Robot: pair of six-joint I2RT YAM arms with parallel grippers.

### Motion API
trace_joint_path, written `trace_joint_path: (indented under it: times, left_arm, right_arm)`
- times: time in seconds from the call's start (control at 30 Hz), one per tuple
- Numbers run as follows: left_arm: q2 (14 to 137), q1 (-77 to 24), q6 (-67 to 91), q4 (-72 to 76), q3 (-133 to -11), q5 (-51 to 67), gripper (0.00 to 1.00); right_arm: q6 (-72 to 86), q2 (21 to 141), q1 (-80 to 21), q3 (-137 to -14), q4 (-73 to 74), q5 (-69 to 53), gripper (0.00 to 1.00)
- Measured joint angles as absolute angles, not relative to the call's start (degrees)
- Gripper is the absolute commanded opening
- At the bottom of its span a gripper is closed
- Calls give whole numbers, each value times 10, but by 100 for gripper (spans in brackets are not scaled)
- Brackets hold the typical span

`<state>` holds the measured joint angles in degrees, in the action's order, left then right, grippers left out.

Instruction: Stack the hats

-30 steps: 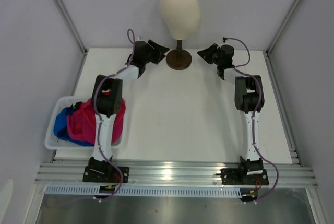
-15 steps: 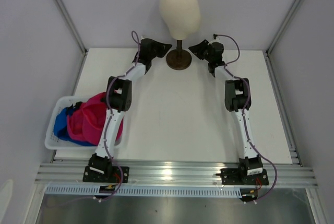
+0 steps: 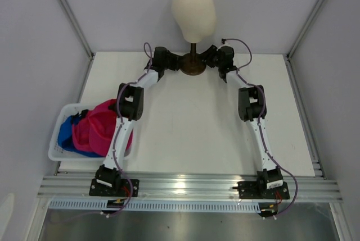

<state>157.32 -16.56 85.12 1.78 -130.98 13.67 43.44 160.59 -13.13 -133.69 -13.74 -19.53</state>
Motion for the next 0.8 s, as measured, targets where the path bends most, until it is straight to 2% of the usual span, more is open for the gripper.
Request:
trace_joint_path:
  times: [0.2, 0.4, 0.47, 0.8]
  left_arm:
    - [1558, -168, 822, -40, -1314, 126, 49]
    - [1538, -168, 767, -84, -1315, 106, 57]
    - [1535, -166, 747, -95, -1319, 99, 58]
    - [1535, -161, 735, -105, -1323, 93, 61]
  right_arm:
    - [402, 1586, -133, -1331, -86, -193, 47]
    - [360, 1554, -132, -1307, -45, -178, 56]
    - [347, 1549, -132, -1306, -36, -169, 60]
    - [306, 1552, -130, -1319, 29, -142, 65]
